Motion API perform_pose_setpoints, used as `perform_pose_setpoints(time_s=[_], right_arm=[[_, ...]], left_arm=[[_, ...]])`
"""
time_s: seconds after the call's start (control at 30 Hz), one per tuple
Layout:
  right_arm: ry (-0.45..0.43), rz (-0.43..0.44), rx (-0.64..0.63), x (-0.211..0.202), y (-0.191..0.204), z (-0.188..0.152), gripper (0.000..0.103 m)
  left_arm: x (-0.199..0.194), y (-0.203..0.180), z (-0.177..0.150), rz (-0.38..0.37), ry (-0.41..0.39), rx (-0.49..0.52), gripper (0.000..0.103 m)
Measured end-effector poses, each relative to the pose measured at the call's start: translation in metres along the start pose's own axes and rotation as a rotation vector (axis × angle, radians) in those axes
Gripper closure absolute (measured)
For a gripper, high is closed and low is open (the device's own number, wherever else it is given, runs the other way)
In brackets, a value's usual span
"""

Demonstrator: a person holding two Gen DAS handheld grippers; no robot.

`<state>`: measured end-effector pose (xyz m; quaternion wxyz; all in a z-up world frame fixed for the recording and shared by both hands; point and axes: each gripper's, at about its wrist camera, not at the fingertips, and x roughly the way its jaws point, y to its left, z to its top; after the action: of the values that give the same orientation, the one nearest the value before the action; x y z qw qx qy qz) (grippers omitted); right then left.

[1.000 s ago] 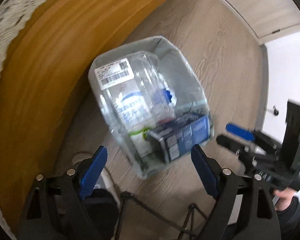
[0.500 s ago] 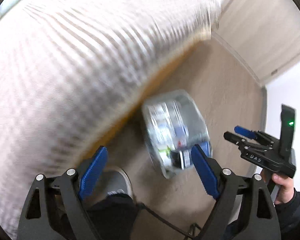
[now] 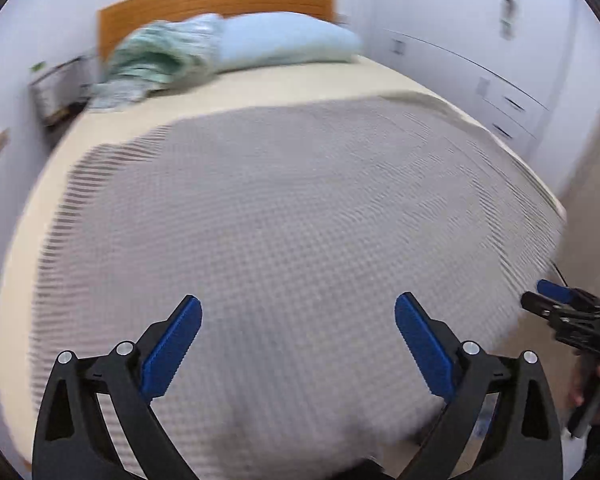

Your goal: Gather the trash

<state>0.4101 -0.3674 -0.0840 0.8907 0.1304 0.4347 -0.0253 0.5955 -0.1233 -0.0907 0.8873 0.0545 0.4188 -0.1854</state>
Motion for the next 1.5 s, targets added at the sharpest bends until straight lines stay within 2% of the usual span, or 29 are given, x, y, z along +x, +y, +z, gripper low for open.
perform_pose_setpoints(time_s=[0.1, 0.3, 0.5, 0.53, 0.6, 0.63, 0.73, 0.83, 1.0, 1.17, 1.33, 1.43, 1.47, 1.5], right_arm=[[0.013, 0.048, -0.053, 0.025, 0.050, 0.054, 0.032], [0.000, 0.028, -0.111, 0.081, 0.115, 0.154, 0.032], [-0.026, 0.033, -0.097, 0.127, 0.152, 0.207, 0.032], [-0.041, 0.031, -0.108, 0.128, 0.156, 0.209, 0.032], [-0.124, 0.044, -0.154, 0.128, 0.167, 0.214, 0.032], [-0.230, 0.064, -0.199, 0.123, 0.174, 0.213, 0.032], [-0.432, 0.053, -0.281, 0.112, 0.180, 0.202, 0.032], [-0.500, 0.036, -0.318, 0.112, 0.181, 0.195, 0.029], [-0.504, 0.009, -0.322, 0.115, 0.178, 0.193, 0.029], [-0.511, 0.003, -0.304, 0.108, 0.179, 0.195, 0.029], [-0.519, -0.001, -0.310, 0.086, 0.176, 0.182, 0.029], [-0.525, 0.003, -0.297, 0.069, 0.172, 0.170, 0.029], [-0.527, 0.012, -0.286, 0.061, 0.168, 0.163, 0.028], [-0.528, 0.018, -0.276, 0.054, 0.166, 0.158, 0.022]], left_arm=[[0.003, 0.046, 0.031, 0.045, -0.026, -0.043, 0.007], [0.018, 0.120, 0.083, 0.114, -0.079, -0.107, 0.007], [0.046, 0.173, 0.123, 0.175, -0.199, -0.204, 0.007], [0.050, 0.182, 0.127, 0.175, -0.225, -0.229, 0.007], [0.051, 0.196, 0.128, 0.166, -0.281, -0.267, 0.007], [0.051, 0.201, 0.128, 0.170, -0.324, -0.286, 0.007], [0.051, 0.212, 0.128, 0.198, -0.427, -0.307, 0.007], [0.054, 0.211, 0.128, 0.224, -0.494, -0.251, 0.007], [0.054, 0.201, 0.130, 0.234, -0.545, -0.177, 0.007], [0.043, 0.191, 0.128, 0.212, -0.571, -0.169, 0.007], [0.017, 0.173, 0.110, 0.209, -0.598, -0.129, 0.007], [-0.007, 0.163, 0.092, 0.212, -0.613, -0.141, 0.007], [-0.014, 0.160, 0.086, 0.212, -0.614, -0.152, 0.007], [-0.023, 0.156, 0.078, 0.211, -0.615, -0.159, 0.007]])
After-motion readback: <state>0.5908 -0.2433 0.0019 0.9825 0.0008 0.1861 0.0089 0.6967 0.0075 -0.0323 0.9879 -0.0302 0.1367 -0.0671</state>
